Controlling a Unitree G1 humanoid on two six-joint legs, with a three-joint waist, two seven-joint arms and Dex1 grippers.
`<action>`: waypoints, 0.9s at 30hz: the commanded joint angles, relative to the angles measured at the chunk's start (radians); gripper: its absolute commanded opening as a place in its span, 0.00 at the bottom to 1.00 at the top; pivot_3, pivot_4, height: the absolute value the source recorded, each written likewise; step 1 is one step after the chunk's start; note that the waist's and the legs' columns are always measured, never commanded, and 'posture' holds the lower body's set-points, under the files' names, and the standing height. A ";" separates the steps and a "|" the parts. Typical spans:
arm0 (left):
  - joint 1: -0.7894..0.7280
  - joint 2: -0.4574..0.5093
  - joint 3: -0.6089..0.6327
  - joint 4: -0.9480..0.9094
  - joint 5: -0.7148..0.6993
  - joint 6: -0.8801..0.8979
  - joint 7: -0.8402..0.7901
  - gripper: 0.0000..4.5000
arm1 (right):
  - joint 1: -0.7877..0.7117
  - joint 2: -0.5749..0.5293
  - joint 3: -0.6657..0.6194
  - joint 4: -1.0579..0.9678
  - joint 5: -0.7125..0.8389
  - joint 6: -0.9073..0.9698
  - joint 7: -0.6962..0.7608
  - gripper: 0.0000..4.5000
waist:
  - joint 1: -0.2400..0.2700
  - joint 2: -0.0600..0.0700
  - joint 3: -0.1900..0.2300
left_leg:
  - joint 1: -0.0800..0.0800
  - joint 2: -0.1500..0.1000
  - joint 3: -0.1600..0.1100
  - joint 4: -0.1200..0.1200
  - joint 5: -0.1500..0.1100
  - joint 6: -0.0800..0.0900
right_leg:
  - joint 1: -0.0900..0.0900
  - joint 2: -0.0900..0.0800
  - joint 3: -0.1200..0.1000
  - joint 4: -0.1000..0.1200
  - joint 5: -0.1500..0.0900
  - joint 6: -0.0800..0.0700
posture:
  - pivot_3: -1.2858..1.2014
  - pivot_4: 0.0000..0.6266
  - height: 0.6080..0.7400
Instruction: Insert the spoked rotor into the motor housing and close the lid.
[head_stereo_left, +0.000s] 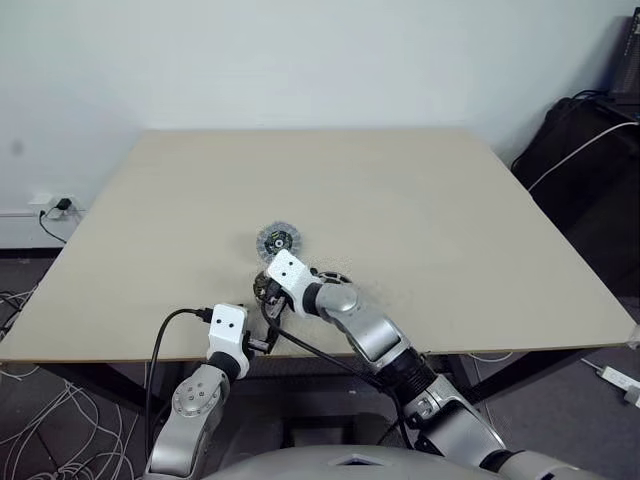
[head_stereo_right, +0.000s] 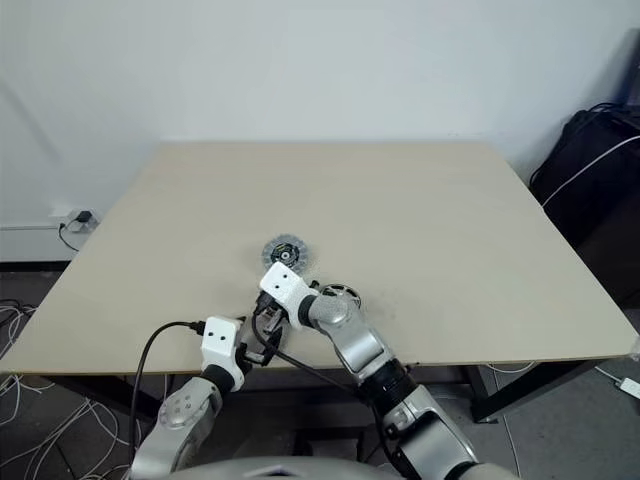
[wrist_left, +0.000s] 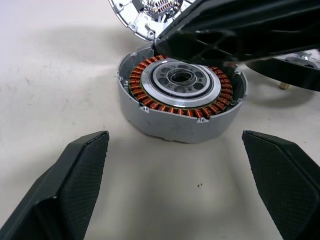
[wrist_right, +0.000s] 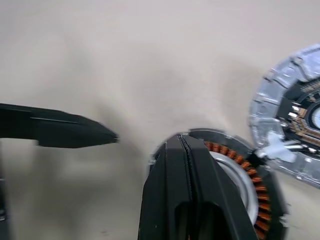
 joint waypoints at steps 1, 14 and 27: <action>-0.012 -0.002 0.010 -0.013 0.001 -0.029 0.000 1.00 | -0.037 0.018 -0.025 0.032 -0.004 -0.033 -0.028 0.01 | -0.001 0.000 0.000 | 0.000 0.000 0.000 0.000 0.000 0.000 | 0.000 0.000 0.000 0.000 0.000 0.000 | 0.52 0.00 1.00; -0.011 -0.001 0.013 -0.035 0.001 -0.016 0.002 1.00 | -0.023 -0.005 -0.033 0.112 -0.016 -0.049 -0.047 0.01 | -0.001 0.000 0.000 | 0.000 0.000 -0.001 -0.001 0.000 -0.001 | 0.000 0.000 0.000 0.000 0.000 0.000 | 0.52 0.00 1.00; -0.015 0.001 0.004 -0.046 0.003 -0.003 -0.003 1.00 | 0.040 -0.030 -0.051 -0.054 0.013 -0.054 -0.027 0.01 | -0.001 0.000 0.000 | 0.000 0.000 -0.001 -0.001 0.000 -0.001 | 0.000 0.000 0.000 0.000 0.000 -0.001 | 0.52 0.00 1.00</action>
